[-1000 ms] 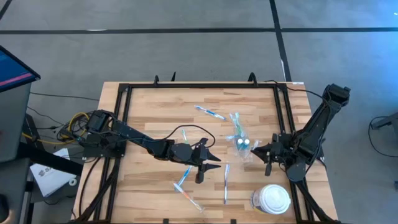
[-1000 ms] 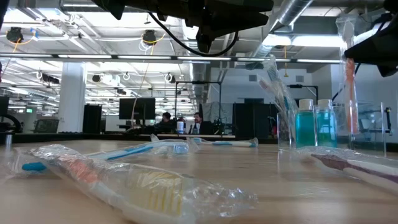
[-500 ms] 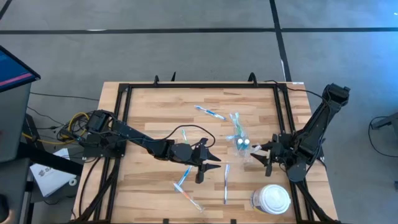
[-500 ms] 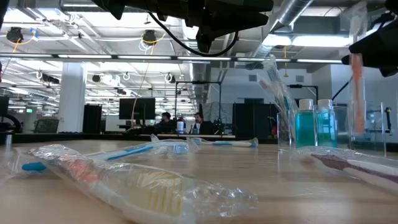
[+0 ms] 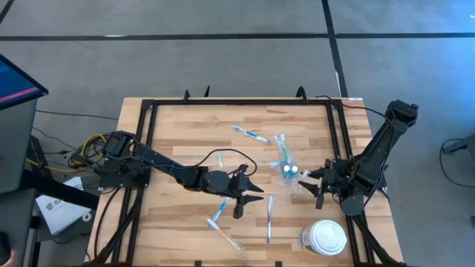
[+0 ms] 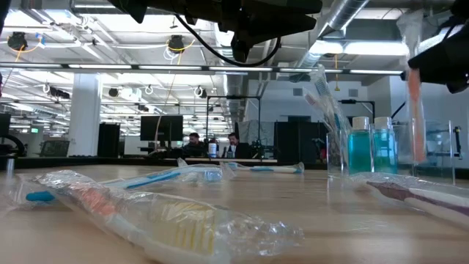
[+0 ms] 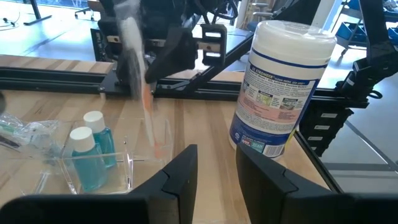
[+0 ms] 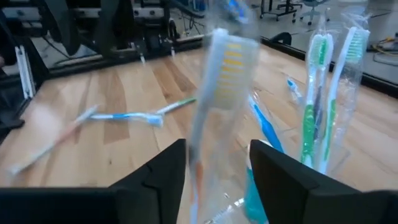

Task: Pick & Place toothbrushing station
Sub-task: Put the top orange toothbrush into the transparent organizer, then put the bottom blue toothbrush into the transparent organizer

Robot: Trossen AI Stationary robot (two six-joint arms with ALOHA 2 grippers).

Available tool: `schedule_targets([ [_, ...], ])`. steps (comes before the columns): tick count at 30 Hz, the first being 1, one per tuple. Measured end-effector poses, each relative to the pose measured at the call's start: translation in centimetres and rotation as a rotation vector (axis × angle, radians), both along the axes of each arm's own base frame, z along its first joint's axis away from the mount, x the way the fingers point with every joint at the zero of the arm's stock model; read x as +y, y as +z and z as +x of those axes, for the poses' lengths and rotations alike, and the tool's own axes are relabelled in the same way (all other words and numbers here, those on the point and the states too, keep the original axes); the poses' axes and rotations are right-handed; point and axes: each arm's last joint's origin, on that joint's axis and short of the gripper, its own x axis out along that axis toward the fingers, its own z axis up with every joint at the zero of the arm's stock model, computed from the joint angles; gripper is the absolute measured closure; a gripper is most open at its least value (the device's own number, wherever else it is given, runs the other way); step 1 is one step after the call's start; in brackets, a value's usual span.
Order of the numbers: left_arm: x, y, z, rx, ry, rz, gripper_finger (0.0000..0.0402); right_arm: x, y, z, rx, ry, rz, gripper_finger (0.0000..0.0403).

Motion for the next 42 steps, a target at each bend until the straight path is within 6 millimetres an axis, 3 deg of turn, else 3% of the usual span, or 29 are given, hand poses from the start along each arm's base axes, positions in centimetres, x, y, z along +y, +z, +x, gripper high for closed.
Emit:
schedule_targets([
  [10, 0.0, 0.0, 0.0, 0.000, 0.000, 0.000, 0.0298, 0.3, 0.4, 0.3, 0.004, 0.030, -0.034, 0.0252],
  [20, 0.0, 0.0, 0.0, 0.000, 0.000, 0.000, 0.0298, -0.4, 1.1, 0.4, -0.038, -0.052, -0.115, 0.0255],
  [29, 0.0, -0.1, 0.0, 0.008, 0.000, 0.002, 0.0298, -0.8, 4.3, 0.5, -0.066, -0.047, -0.139, 0.0250],
  [42, 0.2, -1.7, -0.5, 0.187, 0.025, -0.024, 0.0298, -0.8, 8.5, 1.0, -0.079, -0.035, -0.179, 0.0268],
])
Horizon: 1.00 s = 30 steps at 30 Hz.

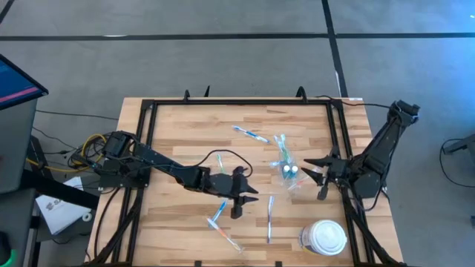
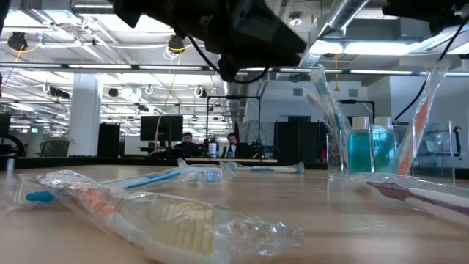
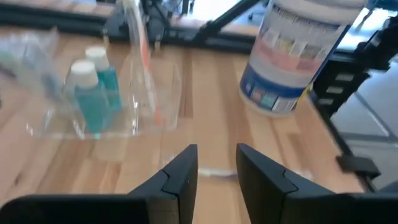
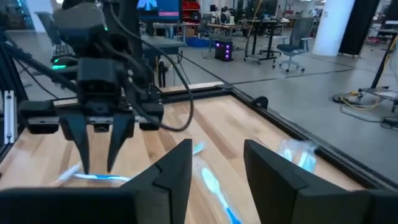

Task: Pick & Place toothbrushing station
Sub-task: Put the bottom blue toothbrush into the transparent organizer

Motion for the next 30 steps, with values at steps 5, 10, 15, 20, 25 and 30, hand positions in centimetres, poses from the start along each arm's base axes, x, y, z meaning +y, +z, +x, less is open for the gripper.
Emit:
schedule_targets([
  [5, 0.3, -0.7, -0.9, 0.152, 0.031, -0.026, 0.0298, -0.2, 1.1, 0.5, 0.011, 0.022, -0.009, 0.0275],
  [10, 0.5, -0.2, -2.9, 0.340, 0.078, -0.116, 0.0298, -0.6, 1.1, 0.9, 0.025, 0.017, -0.009, 0.0274],
  [15, -0.1, 0.6, -4.8, 0.446, 0.113, -0.188, 0.0298, -0.9, 1.0, 1.5, 0.041, 0.028, 0.002, 0.0274],
  [20, -1.1, 0.3, -5.6, 0.522, 0.138, -0.263, 0.0298, -1.1, 0.8, 2.1, 0.062, 0.040, 0.008, 0.0275],
  [25, -1.7, -0.6, -6.2, 0.569, 0.153, -0.316, 0.0298, -1.2, 0.7, 2.4, 0.066, 0.030, 0.009, 0.0275],
  [30, -1.8, -2.5, -7.5, 0.643, 0.199, -0.356, 0.0298, -1.2, 0.7, 2.4, 0.064, 0.031, 0.011, 0.0277],
])
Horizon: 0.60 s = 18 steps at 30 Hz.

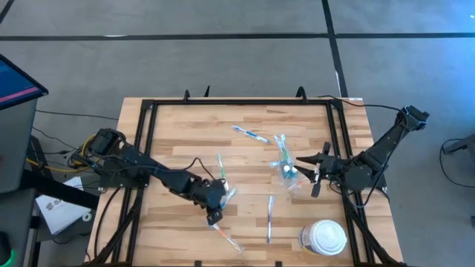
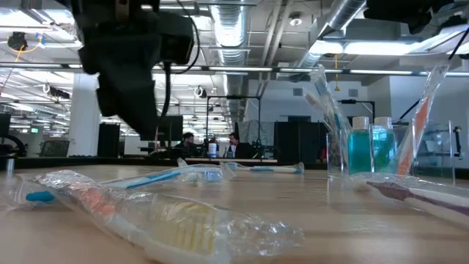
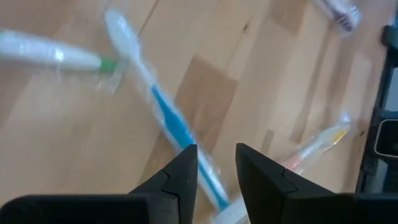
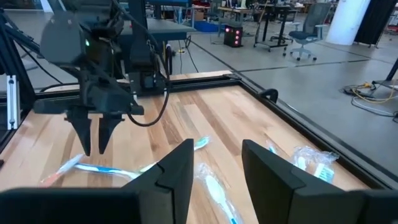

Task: Pick & Place toothbrushing station
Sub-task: Put the bottom blue toothbrush into the transparent organizer

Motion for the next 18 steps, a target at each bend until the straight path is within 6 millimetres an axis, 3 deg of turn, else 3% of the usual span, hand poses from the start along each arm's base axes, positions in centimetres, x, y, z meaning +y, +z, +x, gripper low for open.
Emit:
schedule_targets([
  [18, -0.7, -2.3, -1.1, 0.057, 0.061, -0.047, 0.0298, 0.1, 0.1, 0.0, -0.012, 0.002, 0.011, 0.0275],
])
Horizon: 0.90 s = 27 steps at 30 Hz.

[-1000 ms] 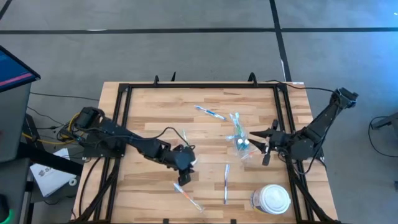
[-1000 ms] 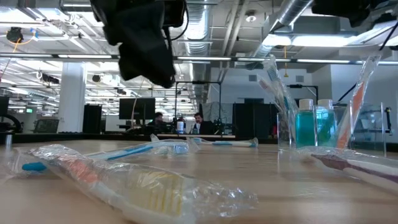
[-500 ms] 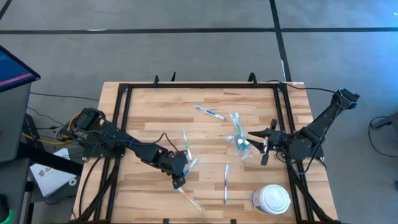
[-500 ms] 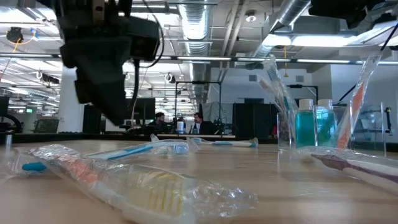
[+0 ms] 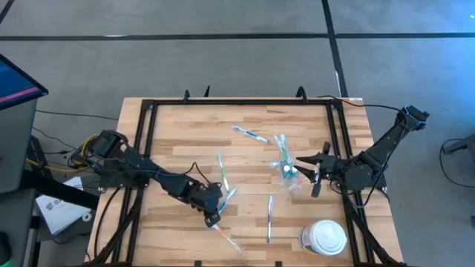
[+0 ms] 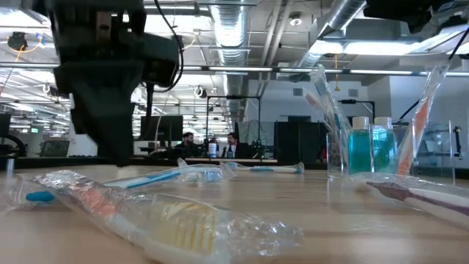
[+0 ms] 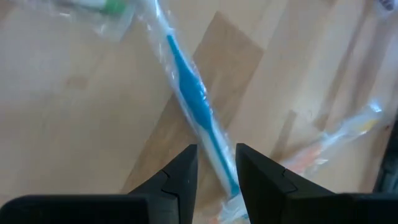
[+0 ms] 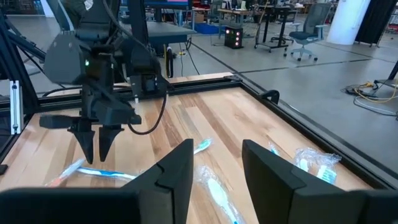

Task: Pick & Place toothbrushing station
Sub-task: Put the bottom blue toothbrush into the transparent organizer

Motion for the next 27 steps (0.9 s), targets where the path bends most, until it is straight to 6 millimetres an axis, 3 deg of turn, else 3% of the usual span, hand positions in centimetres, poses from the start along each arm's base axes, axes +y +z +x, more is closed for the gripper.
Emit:
schedule_targets([
  [5, -0.4, -1.9, 0.7, 0.024, -0.014, -0.033, 0.0298, 0.0, 0.0, 0.0, -0.001, 0.010, 0.005, 0.0275],
  [13, -0.6, -2.4, 1.0, 0.021, -0.022, -0.048, 0.0302, 0.1, 0.0, 0.0, -0.001, 0.018, 0.008, 0.0279],
  [20, -0.6, -2.4, 1.2, 0.002, -0.015, -0.046, 0.0386, 0.1, 0.0, 0.0, -0.001, 0.017, 0.009, 0.0280],
  [27, -0.6, -2.2, 1.3, -0.037, -0.005, -0.011, 0.0396, 0.1, 0.0, 0.0, 0.000, 0.018, 0.006, 0.0281],
])
